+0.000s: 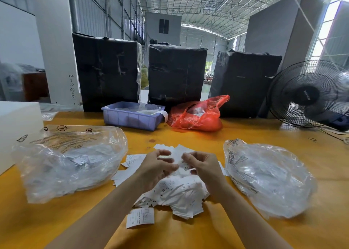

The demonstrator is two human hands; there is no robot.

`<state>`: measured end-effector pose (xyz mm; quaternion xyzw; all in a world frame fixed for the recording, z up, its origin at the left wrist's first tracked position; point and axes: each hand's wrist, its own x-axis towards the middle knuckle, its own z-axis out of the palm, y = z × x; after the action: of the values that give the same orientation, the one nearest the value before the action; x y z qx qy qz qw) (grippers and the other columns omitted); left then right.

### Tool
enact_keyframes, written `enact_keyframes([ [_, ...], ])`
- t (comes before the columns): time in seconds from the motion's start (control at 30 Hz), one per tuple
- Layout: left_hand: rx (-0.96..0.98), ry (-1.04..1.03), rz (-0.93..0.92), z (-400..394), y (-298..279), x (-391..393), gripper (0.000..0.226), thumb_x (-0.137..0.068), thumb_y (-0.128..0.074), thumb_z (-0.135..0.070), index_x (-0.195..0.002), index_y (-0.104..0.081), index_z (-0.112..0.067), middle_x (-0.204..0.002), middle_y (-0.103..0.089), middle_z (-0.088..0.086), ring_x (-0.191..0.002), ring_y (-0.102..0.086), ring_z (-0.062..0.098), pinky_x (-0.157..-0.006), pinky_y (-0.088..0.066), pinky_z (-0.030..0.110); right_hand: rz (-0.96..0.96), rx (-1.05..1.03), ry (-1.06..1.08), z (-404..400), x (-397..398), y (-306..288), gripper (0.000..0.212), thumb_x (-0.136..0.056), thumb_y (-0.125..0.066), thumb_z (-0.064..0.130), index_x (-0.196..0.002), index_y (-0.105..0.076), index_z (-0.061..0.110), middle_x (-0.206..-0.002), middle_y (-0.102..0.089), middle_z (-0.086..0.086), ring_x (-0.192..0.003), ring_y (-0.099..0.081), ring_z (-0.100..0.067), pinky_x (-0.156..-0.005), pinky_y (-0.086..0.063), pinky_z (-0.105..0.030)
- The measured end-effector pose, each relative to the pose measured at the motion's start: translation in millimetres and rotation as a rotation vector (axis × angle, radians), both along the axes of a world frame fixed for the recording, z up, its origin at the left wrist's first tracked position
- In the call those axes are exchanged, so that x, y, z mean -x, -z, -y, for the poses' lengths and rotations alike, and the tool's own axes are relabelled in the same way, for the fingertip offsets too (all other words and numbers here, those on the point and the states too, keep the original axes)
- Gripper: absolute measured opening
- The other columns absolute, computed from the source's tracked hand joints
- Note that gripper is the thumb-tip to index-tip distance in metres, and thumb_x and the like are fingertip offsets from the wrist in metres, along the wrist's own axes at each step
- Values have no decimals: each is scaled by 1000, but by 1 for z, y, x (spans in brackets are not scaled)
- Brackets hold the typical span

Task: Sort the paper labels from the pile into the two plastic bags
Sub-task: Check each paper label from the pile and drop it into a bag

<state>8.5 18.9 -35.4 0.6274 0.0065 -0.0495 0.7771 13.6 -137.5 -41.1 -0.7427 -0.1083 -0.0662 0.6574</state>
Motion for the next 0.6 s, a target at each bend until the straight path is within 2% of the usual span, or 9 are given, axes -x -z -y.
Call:
enact_keyframes([
  [0.1,-172,156,44,-1,3,3,43,-71,-78,2,-108,-58,-8,-93,-66,14,-70,-65,15,-63,-51,23,96,129,-17,-2,0,1,12,-80,-73,11,-68,-71,10,-60,-66,-4,-51,-56,-8,-52,-43,-17],
  [0.2,-280,107,138,2,6,3,40,-68,-82,-3,-102,-63,-2,-77,-67,11,-58,-61,10,-55,-47,20,118,145,-30,-2,0,1,13,-75,-78,10,-64,-71,9,-56,-66,-4,-49,-56,-9,-51,-41,-18],
  [0.3,-391,-1,204,2,7,2,35,-63,-87,-8,-92,-67,-5,-74,-64,8,-54,-60,10,-54,-48,20,134,141,-33,0,1,0,17,-72,-80,15,-67,-71,1,-66,-69,-18,-61,-65,-30,-60,-50,-35],
  [0.33,-409,-23,218,1,8,2,34,-61,-87,-9,-89,-68,-7,-73,-62,6,-53,-60,9,-54,-48,19,147,151,-23,0,1,0,19,-73,-80,16,-67,-71,1,-67,-69,-19,-61,-64,-32,-62,-50,-38],
  [0.47,-416,-1,242,0,10,1,28,-61,-86,-2,-81,-67,-8,-60,-59,2,-48,-58,8,-51,-47,17,173,188,39,-2,1,1,19,-74,-79,18,-58,-68,16,-59,-66,-6,-55,-58,-16,-58,-47,-33],
  [0.6,-325,50,214,-1,11,1,21,-65,-84,-6,-78,-68,0,-54,-58,1,-48,-53,8,-49,-43,18,172,180,37,-2,1,1,17,-73,-80,18,-61,-70,13,-63,-69,-12,-58,-62,-23,-60,-51,-37],
])
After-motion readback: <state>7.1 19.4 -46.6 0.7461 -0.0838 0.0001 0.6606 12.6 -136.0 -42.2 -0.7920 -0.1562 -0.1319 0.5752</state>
